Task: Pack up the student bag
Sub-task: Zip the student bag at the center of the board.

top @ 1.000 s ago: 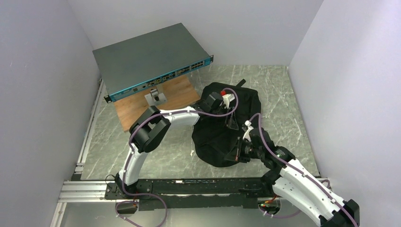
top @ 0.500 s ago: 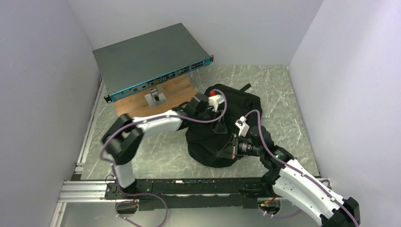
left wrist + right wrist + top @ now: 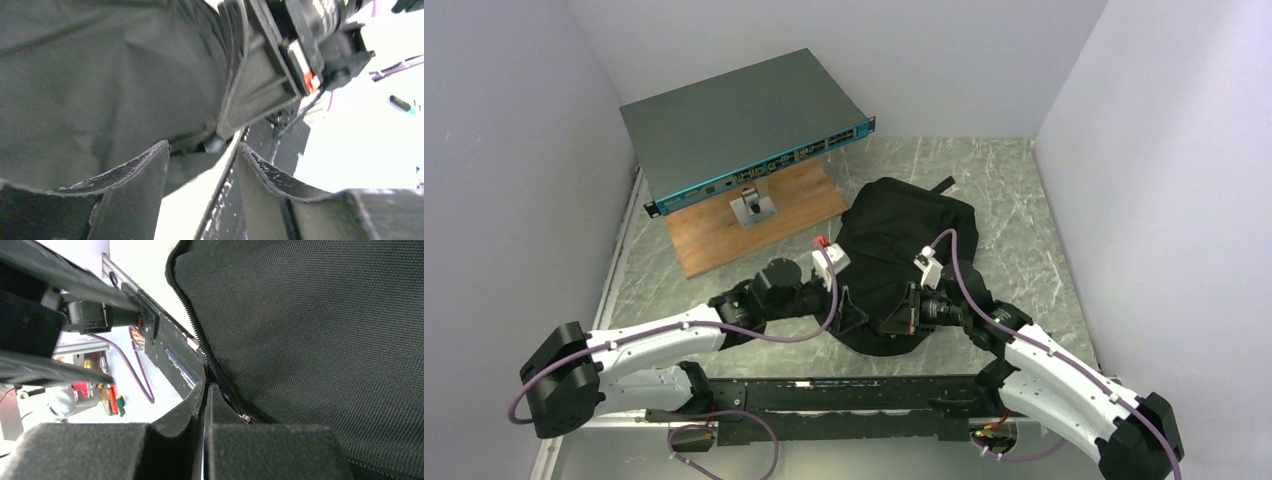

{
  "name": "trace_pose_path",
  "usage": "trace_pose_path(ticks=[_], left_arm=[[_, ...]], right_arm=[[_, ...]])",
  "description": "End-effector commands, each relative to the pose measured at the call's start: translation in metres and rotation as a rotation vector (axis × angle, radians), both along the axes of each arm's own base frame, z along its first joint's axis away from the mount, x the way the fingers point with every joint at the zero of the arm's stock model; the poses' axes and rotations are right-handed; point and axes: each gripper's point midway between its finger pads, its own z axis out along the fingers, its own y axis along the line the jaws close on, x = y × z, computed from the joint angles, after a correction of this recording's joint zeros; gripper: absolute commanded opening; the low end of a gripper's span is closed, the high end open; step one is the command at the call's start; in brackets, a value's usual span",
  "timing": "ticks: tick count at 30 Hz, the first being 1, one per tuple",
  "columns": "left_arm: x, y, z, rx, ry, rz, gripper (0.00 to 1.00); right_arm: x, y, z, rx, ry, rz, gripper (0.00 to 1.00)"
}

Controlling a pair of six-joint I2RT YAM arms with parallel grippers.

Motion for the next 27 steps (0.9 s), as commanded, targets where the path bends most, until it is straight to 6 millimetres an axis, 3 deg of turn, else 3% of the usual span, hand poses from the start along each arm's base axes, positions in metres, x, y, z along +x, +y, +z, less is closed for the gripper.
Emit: trace_pose_path(ticks=[1, 6, 9, 13, 17, 20, 23, 27], left_arm=[[-0.014, -0.015, 0.001, -0.038, 0.002, 0.011, 0.56], [-0.021, -0.015, -0.005, -0.031, 0.02, 0.019, 0.54], [-0.02, -0.011, -0.005, -0.024, 0.008, 0.03, 0.55], [-0.018, -0.013, -0.009, 0.029, 0.011, 0.025, 0.56], [-0.028, -0.018, -0.011, 0.011, 0.039, -0.019, 0.59], [-0.037, -0.021, -0.013, 0.004, 0.043, -0.048, 0.6], [-0.044, -0.029, -0.017, 0.05, 0.02, -0.074, 0.59], [-0.047, -0.041, -0.025, 0.127, 0.024, -0.06, 0.55]], right_arm=[[0.003, 0.011, 0.023, 0.054, -0.071, 0.066, 0.05], [-0.022, 0.005, 0.011, 0.036, 0.012, 0.132, 0.06], [-0.038, 0.001, 0.016, 0.08, 0.009, 0.18, 0.06], [-0.057, -0.001, 0.015, 0.134, 0.03, 0.23, 0.24], [-0.073, -0.008, 0.008, 0.108, 0.107, 0.27, 0.34], [-0.068, -0.013, 0.023, 0.091, 0.049, 0.226, 0.49], [-0.044, -0.022, 0.037, 0.022, -0.028, 0.079, 0.59], [0.006, -0.077, 0.036, -0.234, -0.051, -0.374, 0.62]])
